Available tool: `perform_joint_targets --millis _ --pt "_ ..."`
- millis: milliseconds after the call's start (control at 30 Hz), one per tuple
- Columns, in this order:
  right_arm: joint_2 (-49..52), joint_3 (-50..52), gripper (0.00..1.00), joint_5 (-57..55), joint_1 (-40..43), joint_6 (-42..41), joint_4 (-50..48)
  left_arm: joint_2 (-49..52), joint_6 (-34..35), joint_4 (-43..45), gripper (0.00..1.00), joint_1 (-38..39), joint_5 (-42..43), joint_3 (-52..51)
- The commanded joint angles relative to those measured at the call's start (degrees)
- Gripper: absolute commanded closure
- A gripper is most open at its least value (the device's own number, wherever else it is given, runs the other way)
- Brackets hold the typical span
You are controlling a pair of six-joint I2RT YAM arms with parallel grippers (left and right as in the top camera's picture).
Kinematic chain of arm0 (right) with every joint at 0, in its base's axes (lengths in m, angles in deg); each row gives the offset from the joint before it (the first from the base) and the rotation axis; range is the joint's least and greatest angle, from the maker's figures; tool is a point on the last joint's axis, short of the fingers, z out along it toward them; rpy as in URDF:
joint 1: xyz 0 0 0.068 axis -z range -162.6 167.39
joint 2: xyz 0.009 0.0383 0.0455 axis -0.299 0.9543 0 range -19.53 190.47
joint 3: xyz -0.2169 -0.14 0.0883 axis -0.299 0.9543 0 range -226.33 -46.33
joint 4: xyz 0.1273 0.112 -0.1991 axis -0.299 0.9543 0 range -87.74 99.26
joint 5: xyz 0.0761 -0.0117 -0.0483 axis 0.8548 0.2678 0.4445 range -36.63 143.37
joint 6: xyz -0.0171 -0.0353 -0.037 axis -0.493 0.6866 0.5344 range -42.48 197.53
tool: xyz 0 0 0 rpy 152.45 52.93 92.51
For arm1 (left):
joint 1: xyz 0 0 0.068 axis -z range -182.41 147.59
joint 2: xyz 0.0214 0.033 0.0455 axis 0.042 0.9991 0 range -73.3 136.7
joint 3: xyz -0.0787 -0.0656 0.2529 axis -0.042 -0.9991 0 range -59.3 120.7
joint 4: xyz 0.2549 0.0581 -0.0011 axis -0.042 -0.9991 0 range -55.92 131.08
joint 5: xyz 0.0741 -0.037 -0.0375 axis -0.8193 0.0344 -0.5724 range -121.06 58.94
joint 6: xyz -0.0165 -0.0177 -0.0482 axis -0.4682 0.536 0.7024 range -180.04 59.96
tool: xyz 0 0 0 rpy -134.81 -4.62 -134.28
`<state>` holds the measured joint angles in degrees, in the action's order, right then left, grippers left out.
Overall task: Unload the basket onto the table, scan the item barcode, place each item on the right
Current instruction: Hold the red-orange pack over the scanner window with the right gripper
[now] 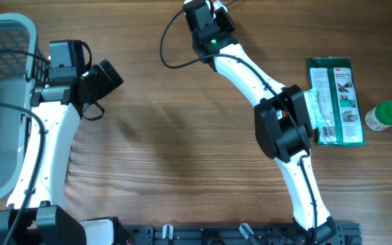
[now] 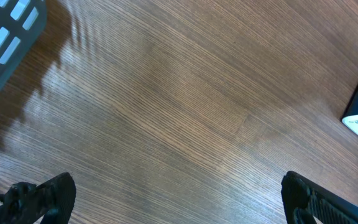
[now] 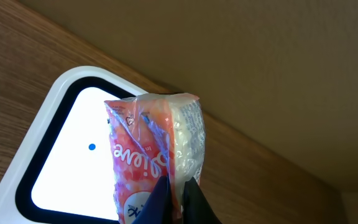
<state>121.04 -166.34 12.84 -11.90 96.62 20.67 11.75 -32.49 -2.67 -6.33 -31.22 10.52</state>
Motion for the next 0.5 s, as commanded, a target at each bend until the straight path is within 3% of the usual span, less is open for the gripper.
perform_joint_targets --millis 0,467 --pt "-3.2 -0.3 0.96 1.6 0.3 -1.4 0.1 -0.5 -0.1 0.0 0.00 -0.2 -0.6 0.5" --pt "-3.6 -0.3 0.96 4.3 0.9 -7.5 1.7 -0.5 -0.1 0.0 0.00 -0.2 -0.6 0.5"
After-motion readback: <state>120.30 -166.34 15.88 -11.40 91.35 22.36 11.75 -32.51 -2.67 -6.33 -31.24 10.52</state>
